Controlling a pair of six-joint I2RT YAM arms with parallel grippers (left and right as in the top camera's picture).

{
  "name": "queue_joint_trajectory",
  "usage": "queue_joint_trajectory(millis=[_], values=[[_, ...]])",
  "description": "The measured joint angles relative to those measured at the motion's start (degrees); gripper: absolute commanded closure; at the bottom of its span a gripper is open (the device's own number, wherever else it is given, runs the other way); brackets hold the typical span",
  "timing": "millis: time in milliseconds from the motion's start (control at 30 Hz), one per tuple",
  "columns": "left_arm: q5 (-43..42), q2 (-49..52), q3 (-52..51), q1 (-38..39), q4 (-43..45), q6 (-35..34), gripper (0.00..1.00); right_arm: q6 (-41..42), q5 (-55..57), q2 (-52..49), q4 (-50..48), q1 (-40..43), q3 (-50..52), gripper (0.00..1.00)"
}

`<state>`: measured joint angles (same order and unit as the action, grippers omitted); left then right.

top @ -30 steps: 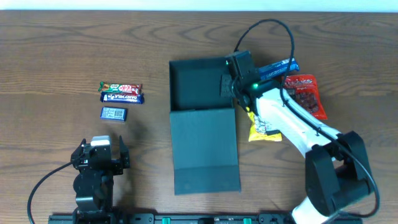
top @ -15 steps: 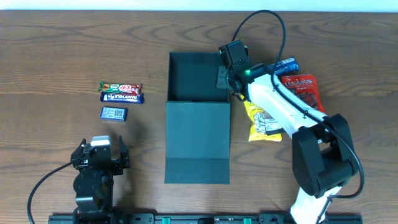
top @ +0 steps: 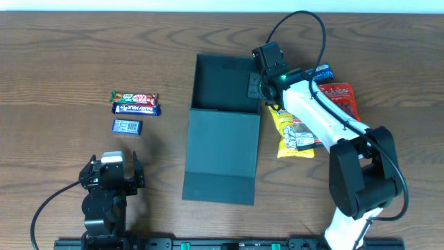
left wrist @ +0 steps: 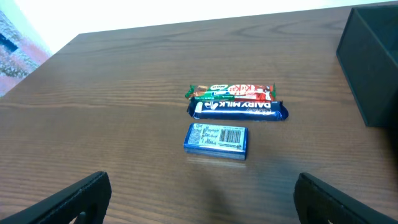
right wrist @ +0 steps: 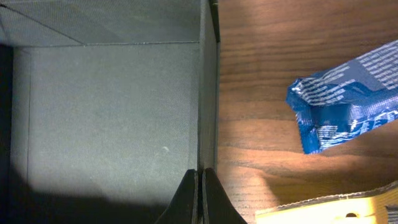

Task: Pack container

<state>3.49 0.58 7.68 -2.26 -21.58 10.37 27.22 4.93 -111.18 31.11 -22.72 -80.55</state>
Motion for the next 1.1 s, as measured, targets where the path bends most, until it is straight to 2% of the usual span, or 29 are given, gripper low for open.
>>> queue_joint_trajectory(millis=[367,767,800,833,867,1000,1100], values=[[0.0,0.0,0.0,0.0,0.0,0.0,0.05,-5.7,-2.2,0.0,1.5,0.0,-0.4,0.99],[0.0,0.0,0.0,0.0,0.0,0.0,0.05,-4.8,-2.6,0.0,2.4,0.0,-0.7,0.99],[0.0,0.0,0.0,0.0,0.0,0.0,0.05,-4.6,-2.6,0.0,2.4,0.0,-0.7,0.76],[0.0,0.0,0.0,0.0,0.0,0.0,0.05,-4.3,-2.6,0.0,2.4,0.0,-0.7,0.21],[0.0,0.0,0.0,0.0,0.0,0.0,0.05,-4.2,-2.8,0.0,2.6,0.0,-0.7,0.01],[0.0,0.0,0.0,0.0,0.0,0.0,0.05,-4.3,-3.3,0.0,4.3,0.0,-1.0,0.01],[0.0,0.0,0.0,0.0,0.0,0.0,0.05,-6.0,-3.6,0.0,9.4,0.0,-3.4,0.01]])
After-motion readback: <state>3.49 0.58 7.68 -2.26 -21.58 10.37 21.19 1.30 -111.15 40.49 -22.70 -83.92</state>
